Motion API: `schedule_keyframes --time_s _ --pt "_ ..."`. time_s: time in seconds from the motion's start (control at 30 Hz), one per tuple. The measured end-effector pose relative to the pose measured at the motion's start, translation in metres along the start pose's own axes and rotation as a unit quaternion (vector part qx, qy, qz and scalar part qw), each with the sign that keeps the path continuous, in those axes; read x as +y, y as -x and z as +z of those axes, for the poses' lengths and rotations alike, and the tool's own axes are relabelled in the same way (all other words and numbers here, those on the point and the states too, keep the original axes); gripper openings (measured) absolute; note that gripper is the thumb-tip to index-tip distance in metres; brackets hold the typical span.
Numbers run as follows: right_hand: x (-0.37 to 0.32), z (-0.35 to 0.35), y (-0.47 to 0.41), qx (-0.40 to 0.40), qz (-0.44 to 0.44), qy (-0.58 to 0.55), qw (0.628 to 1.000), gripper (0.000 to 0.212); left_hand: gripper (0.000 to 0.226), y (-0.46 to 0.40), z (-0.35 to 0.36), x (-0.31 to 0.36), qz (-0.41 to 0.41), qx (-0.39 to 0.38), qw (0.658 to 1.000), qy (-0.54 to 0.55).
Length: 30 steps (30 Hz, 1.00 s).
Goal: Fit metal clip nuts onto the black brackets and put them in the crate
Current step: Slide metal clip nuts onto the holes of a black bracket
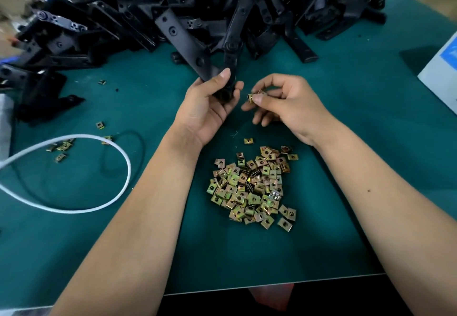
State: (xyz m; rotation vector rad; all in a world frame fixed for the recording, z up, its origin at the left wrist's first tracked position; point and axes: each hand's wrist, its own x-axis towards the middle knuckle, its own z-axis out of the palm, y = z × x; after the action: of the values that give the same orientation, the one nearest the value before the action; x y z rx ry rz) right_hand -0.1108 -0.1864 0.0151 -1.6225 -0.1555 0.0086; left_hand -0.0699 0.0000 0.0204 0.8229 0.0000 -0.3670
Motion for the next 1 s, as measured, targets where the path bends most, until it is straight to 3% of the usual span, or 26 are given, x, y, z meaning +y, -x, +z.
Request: schedule_keyframes --time_s 0.13,0.27,0.6,1.0 --pt "0.004 0.003 -0.002 0.031 -0.01 0.024 0.999 0.006 0.024 -0.001 0.0 0.001 -0.011 0.016 0.999 0.038" --pt "0.007 0.003 -0.003 0.081 -0.01 0.041 0.996 0.015 0.013 0.0 0.0 0.002 -0.018 0.027 0.999 0.032" --pt "-0.003 0.017 0.001 0.067 -0.037 -0.125 0.989 0.022 0.009 -0.004 -0.005 -0.001 -0.007 0.0 0.999 -0.035" --pt "-0.008 0.025 0.003 0.115 -0.102 -0.04 0.987 0.015 0.03 -0.003 -0.005 -0.002 -0.001 -0.04 0.997 -0.069"
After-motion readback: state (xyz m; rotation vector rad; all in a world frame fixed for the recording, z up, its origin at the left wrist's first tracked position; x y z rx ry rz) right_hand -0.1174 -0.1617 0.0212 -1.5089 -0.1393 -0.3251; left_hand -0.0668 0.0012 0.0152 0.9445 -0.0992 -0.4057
